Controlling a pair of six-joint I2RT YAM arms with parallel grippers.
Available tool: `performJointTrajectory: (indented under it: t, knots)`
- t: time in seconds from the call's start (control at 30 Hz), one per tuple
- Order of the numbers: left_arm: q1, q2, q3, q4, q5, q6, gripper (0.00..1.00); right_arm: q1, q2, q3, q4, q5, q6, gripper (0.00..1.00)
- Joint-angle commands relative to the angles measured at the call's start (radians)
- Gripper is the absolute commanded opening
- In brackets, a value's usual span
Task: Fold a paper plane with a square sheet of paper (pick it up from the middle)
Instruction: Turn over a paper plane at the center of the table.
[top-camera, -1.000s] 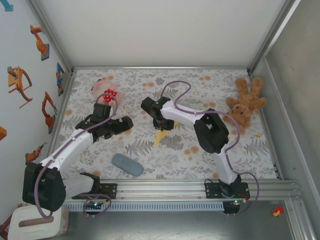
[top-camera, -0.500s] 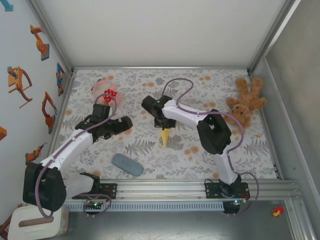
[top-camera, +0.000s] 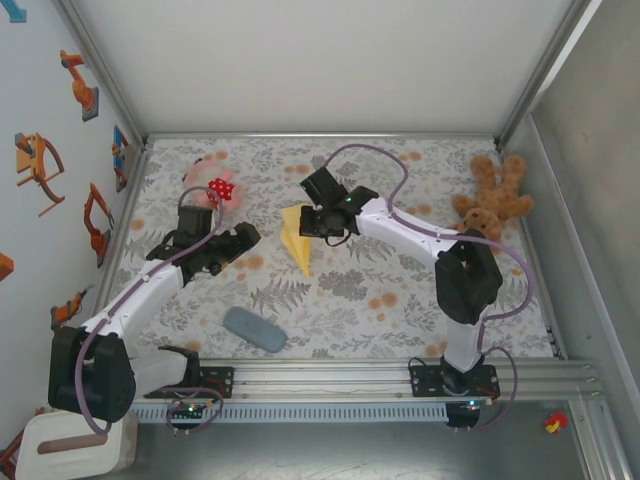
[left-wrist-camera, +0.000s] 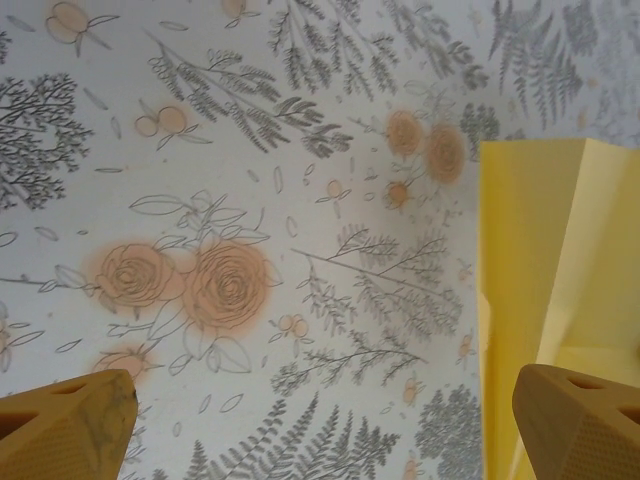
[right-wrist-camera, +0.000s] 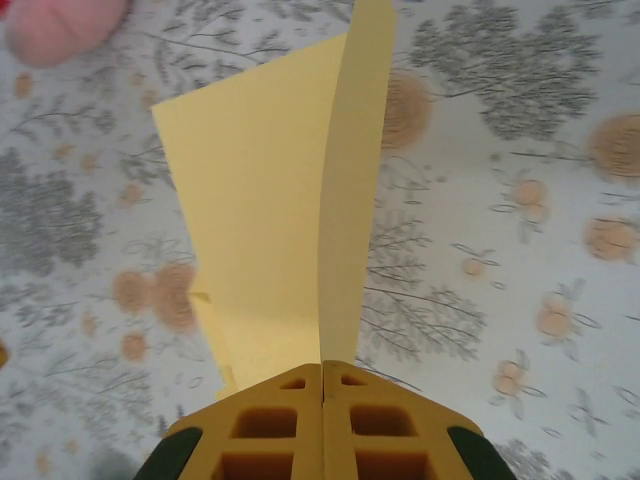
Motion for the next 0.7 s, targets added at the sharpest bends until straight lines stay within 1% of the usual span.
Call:
performJointTrajectory:
  t: [0.0, 0.17, 0.23, 0.33, 0.43, 0.57, 0.67]
  knots:
    - [0.007, 0.018, -0.007, 0.079, 0.042, -0.065, 0.96, -0.028, 0.009, -0.101, 0.258, -0.228, -0.02, 0.0]
    - [-0.007, 0.064, -0.024, 0.145, 0.083, -0.099, 0.98, -0.076, 0.024, -0.255, 0.508, -0.374, 0.034, 0.0]
    - [-0.025, 0.089, -0.028, 0.158, 0.081, -0.108, 0.99, -0.098, 0.028, -0.319, 0.588, -0.402, 0.054, 0.0]
    - [-0.061, 0.134, -0.023, 0.16, 0.072, -0.114, 0.99, -0.132, 0.035, -0.392, 0.659, -0.429, 0.074, 0.0]
    - [-0.108, 0.194, 0.004, 0.156, 0.07, -0.117, 1.0, -0.156, 0.037, -0.436, 0.675, -0.438, 0.067, 0.0]
    - [-0.183, 0.291, 0.063, 0.153, 0.068, -0.123, 0.95, -0.177, 0.022, -0.485, 0.697, -0.438, 0.058, 0.0]
    - [-0.223, 0.363, 0.104, 0.153, 0.07, -0.134, 0.86, -0.192, 0.014, -0.514, 0.708, -0.427, 0.061, 0.0]
